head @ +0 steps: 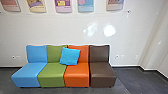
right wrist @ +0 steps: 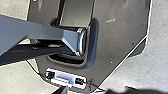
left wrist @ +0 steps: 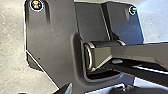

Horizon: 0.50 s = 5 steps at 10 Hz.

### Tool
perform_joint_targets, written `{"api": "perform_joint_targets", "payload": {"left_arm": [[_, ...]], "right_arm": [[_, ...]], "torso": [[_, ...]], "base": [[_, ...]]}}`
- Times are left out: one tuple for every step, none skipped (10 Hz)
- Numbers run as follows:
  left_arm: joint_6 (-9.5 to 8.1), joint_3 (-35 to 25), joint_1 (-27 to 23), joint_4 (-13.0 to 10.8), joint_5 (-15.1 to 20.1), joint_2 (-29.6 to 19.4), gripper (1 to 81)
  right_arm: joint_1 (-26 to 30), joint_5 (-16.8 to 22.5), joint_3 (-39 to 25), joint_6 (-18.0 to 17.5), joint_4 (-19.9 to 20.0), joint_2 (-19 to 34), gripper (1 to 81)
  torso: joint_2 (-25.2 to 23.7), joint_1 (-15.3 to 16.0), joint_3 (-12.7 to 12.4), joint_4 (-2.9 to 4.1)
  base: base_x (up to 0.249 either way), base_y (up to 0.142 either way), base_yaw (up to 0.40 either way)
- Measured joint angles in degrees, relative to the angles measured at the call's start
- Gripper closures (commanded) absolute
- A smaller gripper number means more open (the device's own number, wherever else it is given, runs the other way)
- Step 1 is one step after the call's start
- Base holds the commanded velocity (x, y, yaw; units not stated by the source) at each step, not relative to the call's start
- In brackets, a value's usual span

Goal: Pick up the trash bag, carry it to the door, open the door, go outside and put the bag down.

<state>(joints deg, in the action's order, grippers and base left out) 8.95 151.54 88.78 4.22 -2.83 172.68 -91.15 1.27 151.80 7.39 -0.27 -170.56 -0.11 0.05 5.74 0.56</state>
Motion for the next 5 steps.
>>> {"api": "perform_joint_targets", "payload": {"left_arm": [[0.0, 0.0, 0.0, 0.0, 0.02, 0.0, 1.0], [0.0, 0.02, 0.0, 0.0, 0.0, 0.0, 1.0], [0.0, 0.02, -0.04, 0.0, 0.02, 0.0, 1.0], [0.0, 0.0, -0.17, 0.02, -0.12, -0.02, 1.0], [0.0, 0.0, -0.17, 0.02, -0.15, -0.05, 1.0]], "right_arm": [[0.02, 0.0, 0.02, 0.0, 0.02, 0.0, 1.0], [0.02, 0.0, 0.02, 0.0, 0.05, 0.0, 1.0], [0.05, 0.05, 0.02, 0.0, 0.05, 0.02, 1.0], [0.06, 0.07, 0.0, 0.0, 0.11, 0.05, 1.0], [0.02, 0.29, -0.22, 0.0, 0.11, 0.16, 1.0]], "torso": [[0.02, 0.0, 0.0, 0.0], [0.02, 0.02, 0.0, 0.0], [0.02, 0.02, 0.0, 0.0], [0.04, 0.06, 0.0, 0.0], [0.04, 0.05, 0.0, 0.0]], "base": [[0.084, 0.0, 0.0], [0.064, 0.0, 0.0], [0.0, 0.0, 0.0], [0.0, 0.0, 0.0], [0.0, 0.0, 0.0]]}}
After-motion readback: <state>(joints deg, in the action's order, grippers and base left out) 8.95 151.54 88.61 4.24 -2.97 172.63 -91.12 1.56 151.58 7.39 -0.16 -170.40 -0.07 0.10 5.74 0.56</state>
